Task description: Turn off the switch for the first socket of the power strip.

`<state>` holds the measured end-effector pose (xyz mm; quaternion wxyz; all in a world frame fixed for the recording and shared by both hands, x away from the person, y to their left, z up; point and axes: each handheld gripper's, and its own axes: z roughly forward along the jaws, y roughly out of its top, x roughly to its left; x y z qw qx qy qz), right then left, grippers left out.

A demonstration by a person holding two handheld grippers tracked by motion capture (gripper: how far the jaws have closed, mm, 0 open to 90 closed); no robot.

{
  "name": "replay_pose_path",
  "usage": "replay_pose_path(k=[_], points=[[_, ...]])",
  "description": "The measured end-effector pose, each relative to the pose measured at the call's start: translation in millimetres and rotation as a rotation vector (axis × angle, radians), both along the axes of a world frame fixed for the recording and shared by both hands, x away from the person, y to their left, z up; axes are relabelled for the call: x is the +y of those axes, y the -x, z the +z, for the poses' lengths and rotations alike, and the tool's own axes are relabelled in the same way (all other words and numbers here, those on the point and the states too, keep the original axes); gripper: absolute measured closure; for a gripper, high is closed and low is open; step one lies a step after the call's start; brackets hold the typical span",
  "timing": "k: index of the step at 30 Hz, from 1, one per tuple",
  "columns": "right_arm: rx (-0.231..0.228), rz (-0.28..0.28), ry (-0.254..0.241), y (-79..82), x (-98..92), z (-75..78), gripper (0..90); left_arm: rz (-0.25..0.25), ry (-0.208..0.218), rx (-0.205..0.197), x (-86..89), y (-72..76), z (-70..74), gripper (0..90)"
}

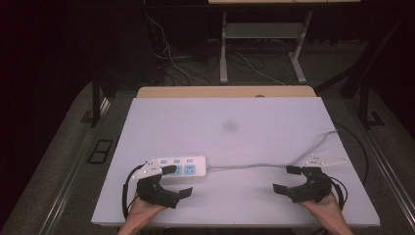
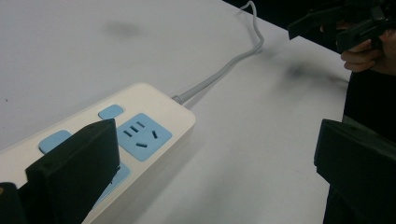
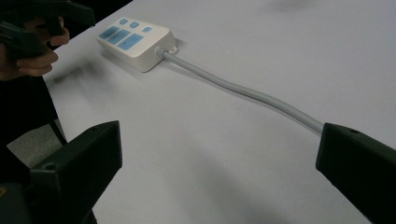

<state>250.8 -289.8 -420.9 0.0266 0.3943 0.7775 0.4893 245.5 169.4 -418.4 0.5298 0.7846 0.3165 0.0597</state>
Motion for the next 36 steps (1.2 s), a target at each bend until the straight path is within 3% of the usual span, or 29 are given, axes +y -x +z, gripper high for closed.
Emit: replay_pose_path(k=[15, 36], points=[[0.009, -0.006, 0.005, -0.9, -3.2, 0.2, 0.2, -0.037, -0.072, 0.020, -1.7, -2.2, 9.0, 0.0], [0.010, -0.017, 0.017, -1.4, -6.1, -1.1, 0.2, -0.041, -0.143, 0.041, 1.5, -28.1, 23.1, 0.0]])
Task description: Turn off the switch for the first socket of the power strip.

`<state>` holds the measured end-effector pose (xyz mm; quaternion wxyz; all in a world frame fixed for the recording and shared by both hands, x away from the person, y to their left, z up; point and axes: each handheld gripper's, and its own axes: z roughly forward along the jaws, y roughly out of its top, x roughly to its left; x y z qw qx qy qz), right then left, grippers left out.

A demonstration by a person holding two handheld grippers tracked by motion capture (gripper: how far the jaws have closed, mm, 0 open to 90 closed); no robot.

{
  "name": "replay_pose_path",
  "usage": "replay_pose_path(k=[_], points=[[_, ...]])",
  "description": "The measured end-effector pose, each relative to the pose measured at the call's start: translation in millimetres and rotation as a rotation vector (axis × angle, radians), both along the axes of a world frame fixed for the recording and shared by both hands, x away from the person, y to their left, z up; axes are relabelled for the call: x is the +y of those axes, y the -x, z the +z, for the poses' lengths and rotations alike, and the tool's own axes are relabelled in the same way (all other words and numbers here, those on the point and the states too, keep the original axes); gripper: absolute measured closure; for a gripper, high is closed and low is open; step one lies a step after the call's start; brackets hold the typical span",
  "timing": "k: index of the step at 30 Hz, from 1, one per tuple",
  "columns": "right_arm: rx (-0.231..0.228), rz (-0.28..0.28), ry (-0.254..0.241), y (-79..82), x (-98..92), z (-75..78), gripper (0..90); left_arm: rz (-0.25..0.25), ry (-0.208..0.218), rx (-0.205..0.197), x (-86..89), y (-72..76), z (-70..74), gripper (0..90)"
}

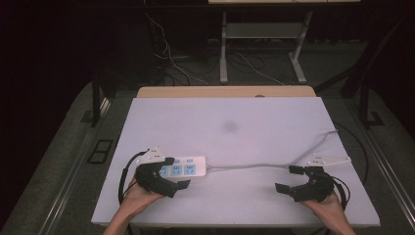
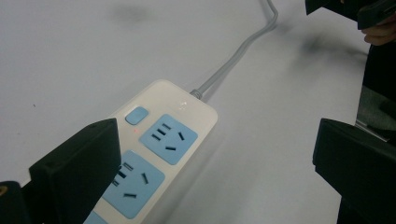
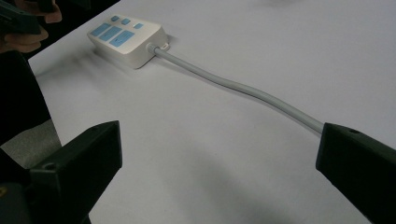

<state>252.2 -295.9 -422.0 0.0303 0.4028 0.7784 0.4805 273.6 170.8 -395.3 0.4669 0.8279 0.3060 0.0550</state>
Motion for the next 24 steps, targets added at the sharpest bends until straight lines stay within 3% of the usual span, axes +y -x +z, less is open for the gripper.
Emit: replay_pose_path(k=[14, 24], points=[[0.000, 0.000, -0.005, 0.3, -0.5, 0.0, 0.1, -0.025, -0.022, 0.016, -1.9, -12.5, 6.1, 0.3], [-0.003, -0.002, -0.008, 1.4, -2.1, 0.7, 0.1, -0.044, -0.067, 0.011, -6.6, -26.4, 16.9, 0.8]])
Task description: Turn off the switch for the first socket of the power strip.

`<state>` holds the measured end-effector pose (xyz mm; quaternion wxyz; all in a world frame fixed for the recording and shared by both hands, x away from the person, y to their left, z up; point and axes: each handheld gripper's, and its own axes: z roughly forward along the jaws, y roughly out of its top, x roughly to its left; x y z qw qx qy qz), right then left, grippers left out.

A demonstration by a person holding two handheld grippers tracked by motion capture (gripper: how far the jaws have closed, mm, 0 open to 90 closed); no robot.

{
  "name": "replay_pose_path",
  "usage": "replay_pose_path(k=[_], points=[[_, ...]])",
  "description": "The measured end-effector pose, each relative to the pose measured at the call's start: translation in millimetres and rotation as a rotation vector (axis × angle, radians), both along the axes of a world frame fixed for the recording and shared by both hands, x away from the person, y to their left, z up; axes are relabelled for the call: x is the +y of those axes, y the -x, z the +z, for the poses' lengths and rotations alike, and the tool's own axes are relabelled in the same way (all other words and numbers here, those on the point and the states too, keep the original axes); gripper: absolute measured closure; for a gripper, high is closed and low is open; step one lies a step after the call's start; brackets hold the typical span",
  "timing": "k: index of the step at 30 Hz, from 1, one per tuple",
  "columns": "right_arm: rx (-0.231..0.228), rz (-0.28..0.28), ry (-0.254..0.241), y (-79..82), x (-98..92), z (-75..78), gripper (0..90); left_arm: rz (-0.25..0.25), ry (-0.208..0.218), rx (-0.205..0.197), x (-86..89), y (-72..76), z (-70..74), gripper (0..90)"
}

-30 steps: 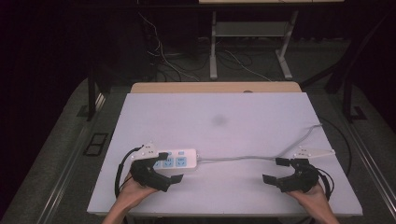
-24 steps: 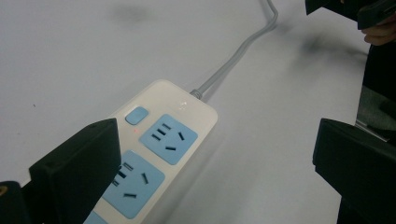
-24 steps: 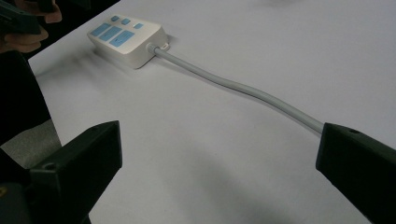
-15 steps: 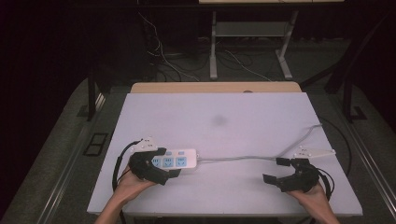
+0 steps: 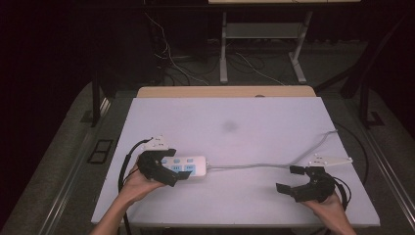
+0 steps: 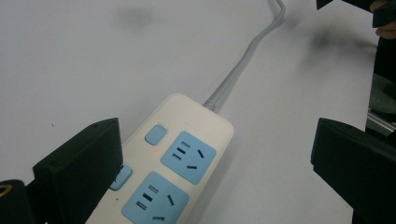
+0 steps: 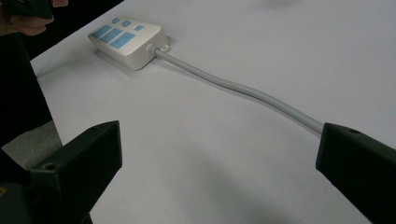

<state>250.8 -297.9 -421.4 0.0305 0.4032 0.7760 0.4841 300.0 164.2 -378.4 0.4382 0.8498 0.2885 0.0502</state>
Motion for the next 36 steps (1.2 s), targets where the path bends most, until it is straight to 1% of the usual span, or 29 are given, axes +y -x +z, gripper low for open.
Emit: replay_pose_path(k=[8, 15, 20, 21, 24, 28, 31, 34, 36], points=[[-0.011, -0.007, 0.011, 1.7, -0.7, -0.1, 0.1, -0.020, -0.034, 0.002, -3.2, -10.4, 5.1, 1.5], [-0.024, -0.019, 0.007, 3.8, -3.2, 0.6, 0.1, -0.037, -0.050, 0.000, -6.3, -16.8, 11.1, 3.1], [-0.022, -0.020, 0.005, 3.4, -3.9, 0.5, 0.1, -0.040, -0.069, 0.003, -7.2, -23.5, 11.2, 6.6], [-0.023, -0.019, 0.006, 3.5, -3.9, 0.5, 0.1, -0.037, -0.071, -0.003, -7.0, -24.7, 11.4, 8.3], [-0.024, -0.016, 0.007, 3.7, -3.9, 0.7, 0.2, -0.040, -0.073, -0.001, -6.3, -29.0, 11.4, 13.2], [-0.022, -0.016, 0.007, 3.5, -4.3, 0.4, 0.1, -0.058, -0.099, -0.001, -7.5, -34.4, 10.9, 16.6], [-0.021, -0.015, 0.007, 4.2, -4.6, 0.4, 0.1, -0.070, -0.098, 0.008, -8.6, -37.9, 9.1, 23.0], [-0.020, -0.016, 0.007, 4.4, -5.4, -0.1, 0.1, -0.085, -0.100, 0.015, -10.6, -40.9, 6.8, 32.1], [-0.015, -0.017, 0.006, 4.4, -5.6, -0.4, 0.1, -0.102, -0.104, 0.028, -11.5, -43.1, 6.3, 44.8]])
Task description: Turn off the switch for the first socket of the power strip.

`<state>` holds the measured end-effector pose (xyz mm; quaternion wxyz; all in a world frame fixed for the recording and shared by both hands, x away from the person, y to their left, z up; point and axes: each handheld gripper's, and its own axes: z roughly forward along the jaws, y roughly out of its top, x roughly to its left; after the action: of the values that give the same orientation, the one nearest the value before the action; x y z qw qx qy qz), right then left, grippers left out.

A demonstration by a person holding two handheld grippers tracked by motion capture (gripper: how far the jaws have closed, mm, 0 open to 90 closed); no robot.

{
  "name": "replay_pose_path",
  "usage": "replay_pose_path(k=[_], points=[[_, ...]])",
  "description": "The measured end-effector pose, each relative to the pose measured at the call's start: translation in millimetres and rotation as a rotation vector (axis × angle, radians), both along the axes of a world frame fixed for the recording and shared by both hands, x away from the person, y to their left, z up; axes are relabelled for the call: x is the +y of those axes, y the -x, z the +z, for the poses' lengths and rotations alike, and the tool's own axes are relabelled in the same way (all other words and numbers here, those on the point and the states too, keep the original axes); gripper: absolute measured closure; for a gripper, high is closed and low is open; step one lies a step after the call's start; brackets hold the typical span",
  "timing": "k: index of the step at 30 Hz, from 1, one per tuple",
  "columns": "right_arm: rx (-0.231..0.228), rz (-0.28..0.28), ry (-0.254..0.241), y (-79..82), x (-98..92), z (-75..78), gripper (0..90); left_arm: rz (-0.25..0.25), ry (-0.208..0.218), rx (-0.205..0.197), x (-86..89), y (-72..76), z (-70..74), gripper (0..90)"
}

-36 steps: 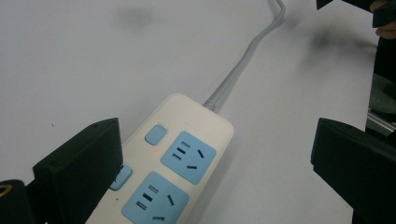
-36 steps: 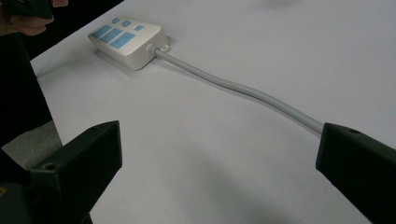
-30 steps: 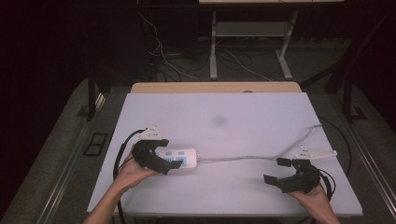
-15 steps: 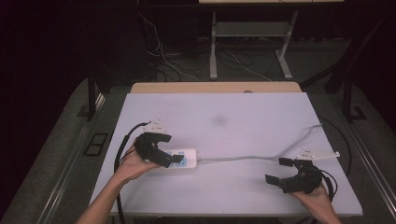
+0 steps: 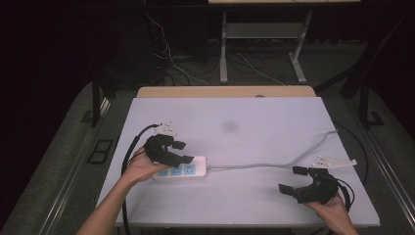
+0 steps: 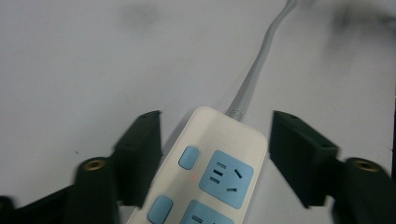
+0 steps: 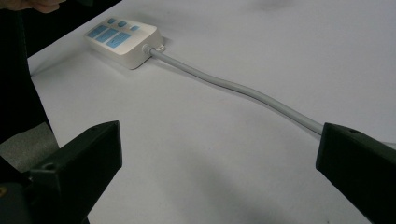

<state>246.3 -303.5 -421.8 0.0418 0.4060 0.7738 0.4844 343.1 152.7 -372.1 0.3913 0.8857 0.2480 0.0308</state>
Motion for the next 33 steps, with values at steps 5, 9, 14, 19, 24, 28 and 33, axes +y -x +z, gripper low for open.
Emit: replay_pose_path(k=[5, 9, 14, 19, 24, 28, 33], points=[[-0.003, 0.000, 0.010, -0.3, 0.7, 0.1, 0.1, -0.011, -0.018, 0.021, -3.0, -5.6, -1.3, 69.0], [-0.004, -0.001, 0.013, 0.3, 1.0, -0.2, 0.2, -0.006, -0.037, 0.024, -4.8, -9.7, -2.2, 79.9], [-0.008, -0.005, 0.015, 0.2, 0.5, -0.4, 0.2, -0.003, -0.047, 0.030, -5.9, -15.1, -5.2, 87.6], [-0.010, -0.005, 0.016, 0.2, 0.2, -0.5, 0.2, -0.006, -0.064, 0.043, -6.3, -19.2, -10.2, 89.0], [-0.011, -0.003, 0.017, -0.2, 0.2, -0.8, 0.2, -0.009, -0.076, 0.058, -7.2, -22.2, -14.6, 89.0], [-0.009, -0.002, 0.018, 0.0, 0.5, -0.8, 0.2, -0.011, -0.084, 0.066, -7.6, -24.7, -18.0, 89.1], [-0.009, 0.000, 0.019, -0.3, 0.6, -1.3, 0.2, -0.012, -0.084, 0.083, -8.5, -26.7, -20.8, 89.1]])
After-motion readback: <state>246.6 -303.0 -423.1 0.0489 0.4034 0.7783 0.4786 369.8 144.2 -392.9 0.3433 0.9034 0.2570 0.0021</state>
